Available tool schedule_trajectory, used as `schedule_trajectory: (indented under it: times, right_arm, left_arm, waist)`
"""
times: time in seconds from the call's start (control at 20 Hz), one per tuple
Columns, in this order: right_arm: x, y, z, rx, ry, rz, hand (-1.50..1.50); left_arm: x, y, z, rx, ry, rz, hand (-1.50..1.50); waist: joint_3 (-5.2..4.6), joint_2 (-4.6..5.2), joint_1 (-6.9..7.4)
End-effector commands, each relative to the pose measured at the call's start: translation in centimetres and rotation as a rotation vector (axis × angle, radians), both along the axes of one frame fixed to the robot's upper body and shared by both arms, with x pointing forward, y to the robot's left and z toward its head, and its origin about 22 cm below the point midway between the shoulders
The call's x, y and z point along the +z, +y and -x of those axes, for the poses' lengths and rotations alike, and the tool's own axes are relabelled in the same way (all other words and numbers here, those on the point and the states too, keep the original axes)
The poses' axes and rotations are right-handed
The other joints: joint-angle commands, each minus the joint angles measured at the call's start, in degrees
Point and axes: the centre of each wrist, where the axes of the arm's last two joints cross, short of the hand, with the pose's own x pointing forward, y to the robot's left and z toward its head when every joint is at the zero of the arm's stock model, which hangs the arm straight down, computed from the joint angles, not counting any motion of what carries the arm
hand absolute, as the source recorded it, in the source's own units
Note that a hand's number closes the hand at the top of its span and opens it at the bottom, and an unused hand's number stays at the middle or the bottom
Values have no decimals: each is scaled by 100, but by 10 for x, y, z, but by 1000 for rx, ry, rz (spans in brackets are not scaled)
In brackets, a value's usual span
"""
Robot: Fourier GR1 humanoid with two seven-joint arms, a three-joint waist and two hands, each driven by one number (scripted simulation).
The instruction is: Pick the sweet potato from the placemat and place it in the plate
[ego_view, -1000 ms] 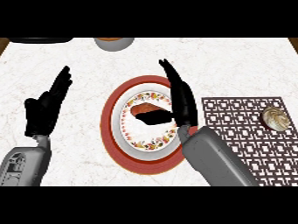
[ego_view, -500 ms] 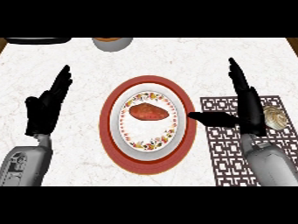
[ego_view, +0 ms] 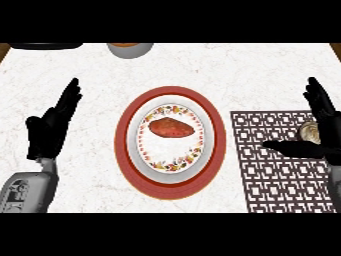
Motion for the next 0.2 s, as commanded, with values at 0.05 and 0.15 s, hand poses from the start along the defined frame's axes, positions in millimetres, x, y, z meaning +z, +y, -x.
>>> schedule_trajectory:
  times: [0.05, 0.15]
  right_arm:
    - [-7, -48, 1, -3, -6, -27, -150]
    - [-21, -32, 15, 5, 10, -14, -150]
  left_arm:
    - [-1, -10, 4, -6, 4, 17, 0]
    - [-12, 3, -2, -11, -19, -7, 0]
  waist:
    - [0, 2, 23]
    - [-2, 2, 3]
